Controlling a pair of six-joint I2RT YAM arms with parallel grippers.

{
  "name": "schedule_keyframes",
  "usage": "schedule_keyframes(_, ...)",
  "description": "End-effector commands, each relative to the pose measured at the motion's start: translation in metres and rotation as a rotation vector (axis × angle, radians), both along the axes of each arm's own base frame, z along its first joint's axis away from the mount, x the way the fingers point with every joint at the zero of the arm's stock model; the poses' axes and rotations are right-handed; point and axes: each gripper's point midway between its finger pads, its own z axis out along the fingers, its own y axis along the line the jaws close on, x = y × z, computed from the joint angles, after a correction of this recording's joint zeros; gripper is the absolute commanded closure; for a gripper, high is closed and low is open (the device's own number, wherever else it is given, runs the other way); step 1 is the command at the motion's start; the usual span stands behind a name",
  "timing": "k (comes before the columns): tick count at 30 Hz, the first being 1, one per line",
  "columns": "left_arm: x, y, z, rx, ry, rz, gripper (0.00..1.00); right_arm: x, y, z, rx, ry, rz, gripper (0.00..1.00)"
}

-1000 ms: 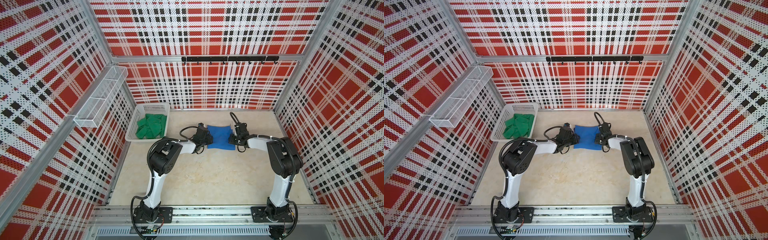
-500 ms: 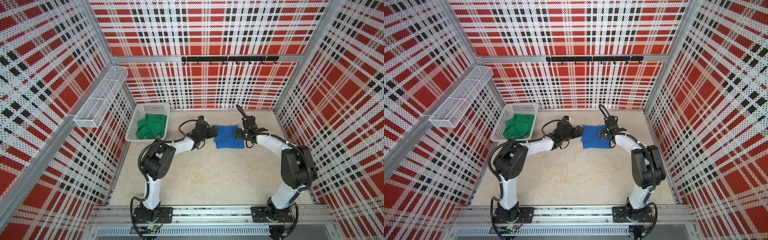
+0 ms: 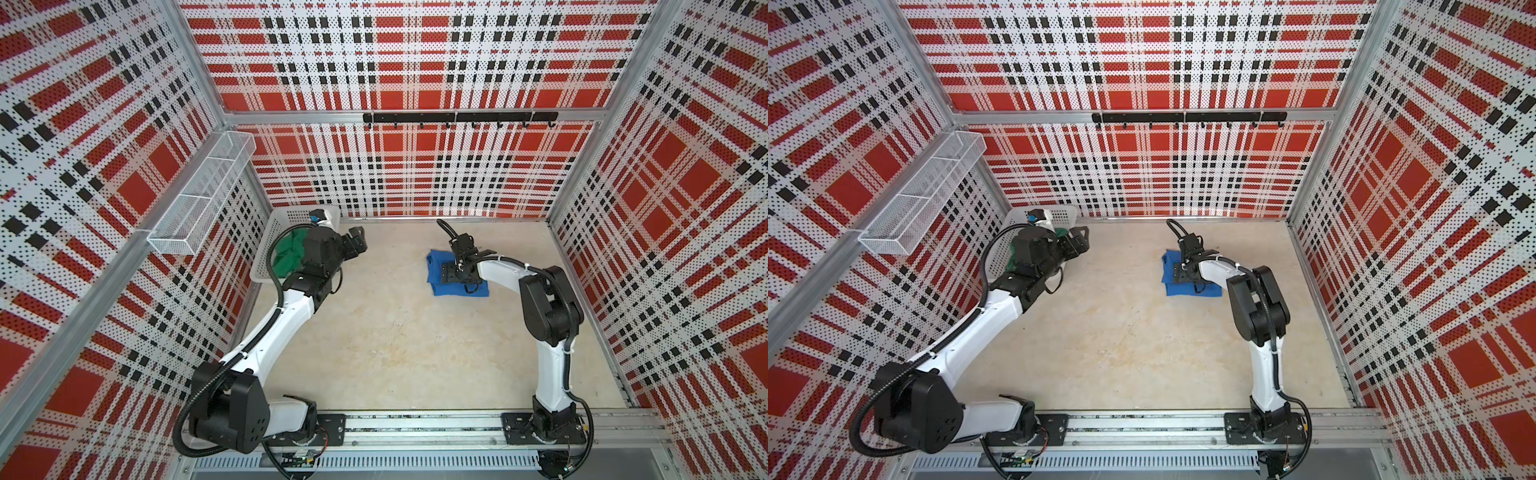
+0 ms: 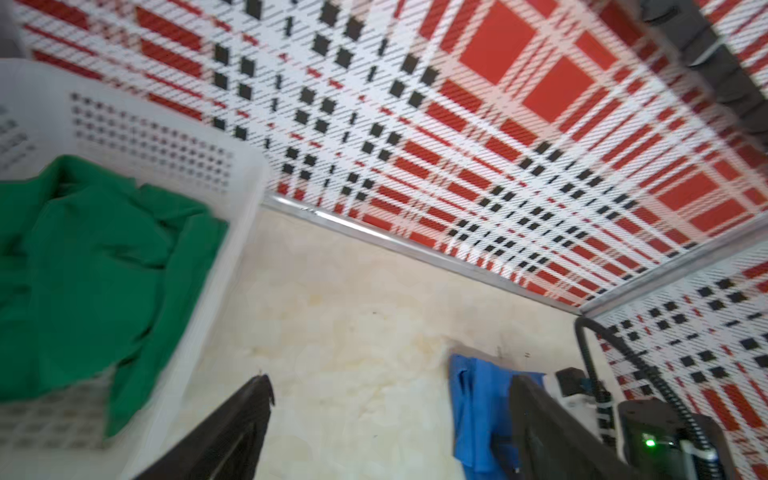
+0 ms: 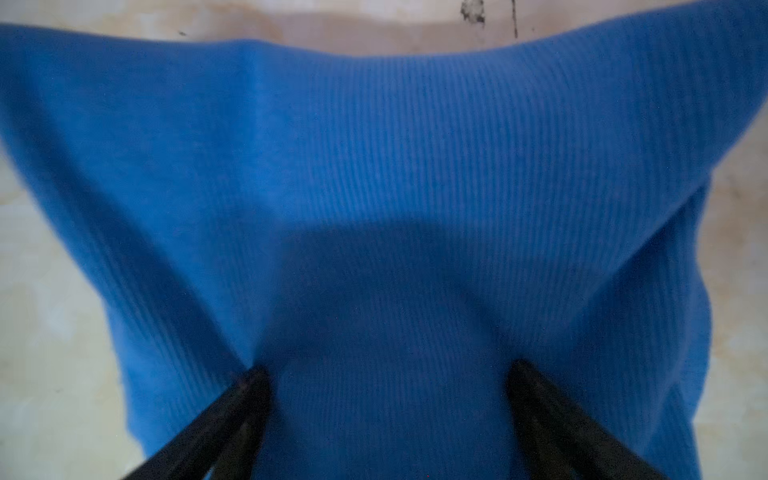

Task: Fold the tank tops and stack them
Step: 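Lift the folded blue square off the table with both grippers, then set blue square at far corner with right gripper while left grasps green top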

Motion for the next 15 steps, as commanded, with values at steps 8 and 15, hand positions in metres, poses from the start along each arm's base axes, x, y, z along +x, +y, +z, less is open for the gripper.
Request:
schedule_keyframes(8,-0.011,0.047,0.01,0.041,0.0,0.057,0.08,0.013,-0.096,-0.028,-0.132,0.169,-0.06,0.08)
schedule_keyframes(15,0.001,0.088,0.023,0.071,-0.002,0.127,0.07,0.037,-0.152,-0.025,-0.187,0.177,-0.089,0.04)
